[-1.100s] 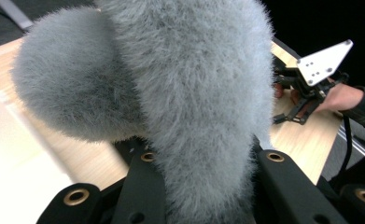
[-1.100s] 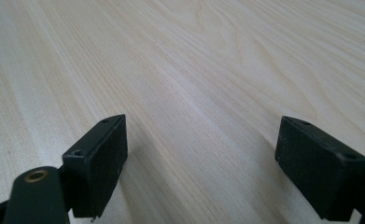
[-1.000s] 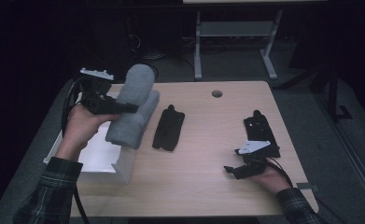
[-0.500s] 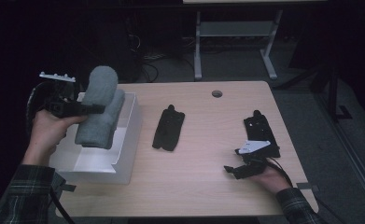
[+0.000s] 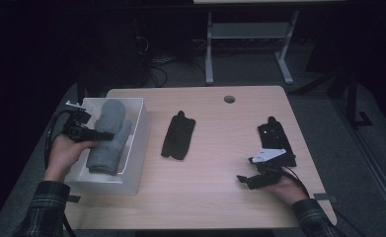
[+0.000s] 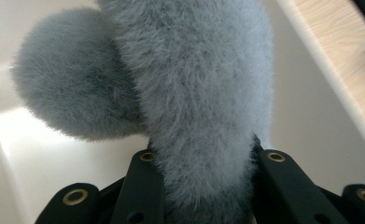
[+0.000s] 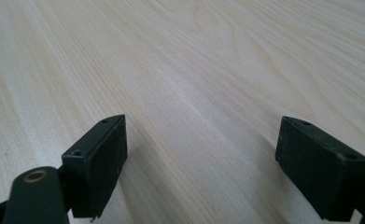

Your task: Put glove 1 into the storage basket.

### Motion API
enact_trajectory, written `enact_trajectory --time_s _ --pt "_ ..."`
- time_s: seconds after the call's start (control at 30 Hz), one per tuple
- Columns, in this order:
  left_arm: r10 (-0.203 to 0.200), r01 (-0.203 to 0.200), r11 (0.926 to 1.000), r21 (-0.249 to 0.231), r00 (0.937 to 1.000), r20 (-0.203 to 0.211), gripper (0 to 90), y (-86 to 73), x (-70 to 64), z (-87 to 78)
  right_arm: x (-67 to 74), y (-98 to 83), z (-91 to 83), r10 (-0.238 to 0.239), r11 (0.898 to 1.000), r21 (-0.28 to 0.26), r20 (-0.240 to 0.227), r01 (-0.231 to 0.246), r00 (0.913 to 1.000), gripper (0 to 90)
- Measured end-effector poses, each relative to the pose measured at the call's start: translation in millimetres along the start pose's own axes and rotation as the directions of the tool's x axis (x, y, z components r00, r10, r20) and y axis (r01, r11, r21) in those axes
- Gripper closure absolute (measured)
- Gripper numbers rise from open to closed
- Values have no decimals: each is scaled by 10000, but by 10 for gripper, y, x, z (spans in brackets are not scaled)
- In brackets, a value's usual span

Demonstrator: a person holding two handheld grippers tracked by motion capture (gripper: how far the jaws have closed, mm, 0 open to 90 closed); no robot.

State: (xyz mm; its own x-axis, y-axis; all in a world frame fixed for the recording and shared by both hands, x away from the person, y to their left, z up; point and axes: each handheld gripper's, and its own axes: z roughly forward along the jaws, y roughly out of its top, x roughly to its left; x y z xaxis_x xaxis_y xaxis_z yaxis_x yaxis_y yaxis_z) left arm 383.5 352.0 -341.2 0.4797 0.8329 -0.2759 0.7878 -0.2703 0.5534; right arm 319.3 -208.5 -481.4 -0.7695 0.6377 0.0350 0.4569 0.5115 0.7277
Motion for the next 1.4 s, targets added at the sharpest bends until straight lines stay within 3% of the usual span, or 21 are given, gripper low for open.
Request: enact_trajectory --time_s 0.33,0.47,0.63,0.73,0.83,0.9,1.1,1.2,1.4 --pt "-319 320 9962 808 9995 -20 686 -174 282 456 0 0 0 3 10000 -3 -1 -3 10000 167" --pt "-9 54 9894 1448 9995 -316 652 -240 333 621 -1 0 0 -8 10000 0 -2 8 10000 167" --pt "84 -3 9884 1517 9986 -529 570 -272 375 685 1 0 0 13 10000 0 0 -13 10000 167" --pt "8 95 9916 1288 9969 -790 441 -259 367 663 0 0 0 7 10000 -1 0 -7 10000 167" --pt "106 -23 9977 677 9924 -1228 265 -202 324 565 0 0 0 -3 10000 -4 2 3 10000 168" --pt "160 -86 9984 554 9908 -1343 221 -168 296 522 1 0 0 11 10000 -1 3 -11 10000 167" --pt "625 -623 9980 59 9878 -1425 175 27 142 316 1 0 0 6 10000 -2 2 -6 10000 167" --pt "826 -866 9957 -316 9904 -1111 163 127 9 219 1 0 0 12 10000 1 2 -12 10000 167" --pt "1377 -1425 9867 -786 9885 -628 143 280 -248 102 0 0 0 10 10000 4 -2 -10 10000 167"
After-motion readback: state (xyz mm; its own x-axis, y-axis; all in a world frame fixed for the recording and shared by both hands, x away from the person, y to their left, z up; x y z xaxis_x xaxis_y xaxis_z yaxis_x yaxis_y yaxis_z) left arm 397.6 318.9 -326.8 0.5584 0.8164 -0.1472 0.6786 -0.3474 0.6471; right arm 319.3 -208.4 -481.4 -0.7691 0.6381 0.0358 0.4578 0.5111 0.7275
